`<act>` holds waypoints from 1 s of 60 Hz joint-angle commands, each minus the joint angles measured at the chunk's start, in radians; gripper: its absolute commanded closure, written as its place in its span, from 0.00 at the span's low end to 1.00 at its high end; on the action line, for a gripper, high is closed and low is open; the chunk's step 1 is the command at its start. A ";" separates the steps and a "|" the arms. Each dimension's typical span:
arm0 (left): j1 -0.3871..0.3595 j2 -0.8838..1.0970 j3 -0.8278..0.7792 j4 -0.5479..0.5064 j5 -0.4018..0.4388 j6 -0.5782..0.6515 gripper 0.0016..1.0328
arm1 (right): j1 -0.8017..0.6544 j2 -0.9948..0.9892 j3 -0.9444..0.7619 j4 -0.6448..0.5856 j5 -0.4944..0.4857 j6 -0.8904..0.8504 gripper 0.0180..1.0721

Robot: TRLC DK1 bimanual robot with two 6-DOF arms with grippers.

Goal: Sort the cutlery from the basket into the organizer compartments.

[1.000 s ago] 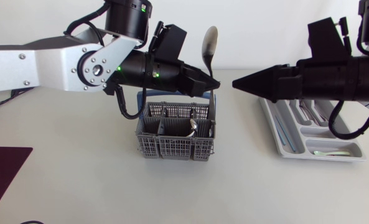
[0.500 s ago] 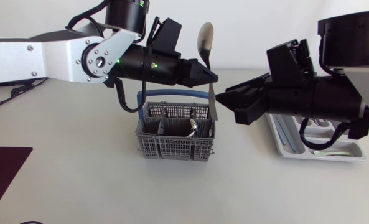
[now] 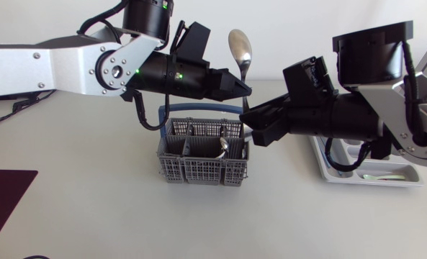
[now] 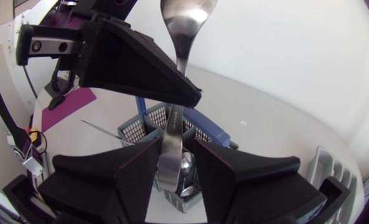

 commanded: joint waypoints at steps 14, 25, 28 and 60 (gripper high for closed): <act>-0.014 0.022 0.039 0.002 0.020 -0.023 0.97 | 0.032 0.030 0.013 0.024 0.040 -0.012 0.67; -0.015 0.022 0.039 0.002 0.020 -0.023 0.97 | 0.045 0.041 0.012 0.034 0.081 -0.012 0.91; -0.015 0.022 0.039 0.002 0.020 -0.023 0.97 | 0.045 0.042 0.012 0.034 0.081 -0.012 0.91; -0.012 0.019 0.032 0.004 0.020 -0.019 0.89 | 0.052 0.032 0.002 0.014 0.040 -0.014 0.94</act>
